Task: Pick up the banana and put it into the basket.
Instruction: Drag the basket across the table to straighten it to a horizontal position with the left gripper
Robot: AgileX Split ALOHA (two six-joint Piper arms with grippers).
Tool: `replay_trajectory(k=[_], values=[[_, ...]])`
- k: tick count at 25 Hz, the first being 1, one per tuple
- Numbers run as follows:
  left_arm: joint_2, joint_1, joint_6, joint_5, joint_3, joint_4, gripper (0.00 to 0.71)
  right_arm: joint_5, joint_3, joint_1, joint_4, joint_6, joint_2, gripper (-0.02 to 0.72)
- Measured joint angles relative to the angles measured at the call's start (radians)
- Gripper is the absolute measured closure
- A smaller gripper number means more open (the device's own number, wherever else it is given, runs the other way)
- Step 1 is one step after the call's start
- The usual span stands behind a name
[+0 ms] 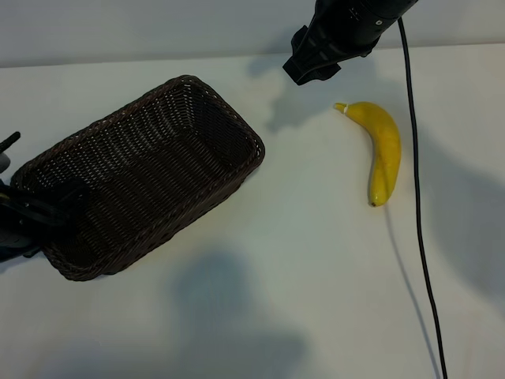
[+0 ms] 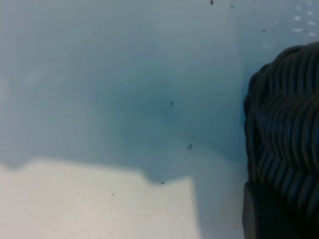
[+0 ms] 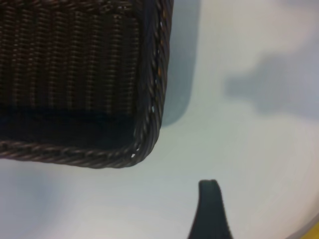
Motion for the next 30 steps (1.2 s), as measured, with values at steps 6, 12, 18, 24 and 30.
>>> replay_trajectory(k=[6,12,18,24,30], values=[[0.004,0.001,0.286,0.05,-0.02,-0.197,0.538,0.0,0.0,0.0,0.002,-0.001,0.0,0.169],[0.013,0.001,0.557,0.171,-0.09,-0.33,0.541,0.015,0.0,0.0,0.002,-0.001,0.0,0.169],[0.013,0.001,0.626,0.262,-0.181,-0.336,0.541,0.026,0.0,0.0,0.003,0.01,0.0,0.169],[0.022,0.001,0.676,0.372,-0.292,-0.264,0.541,0.026,0.0,0.0,0.003,0.014,0.0,0.169],[0.095,0.001,0.696,0.451,-0.393,-0.242,0.541,0.026,0.0,0.0,0.003,0.021,0.0,0.169]])
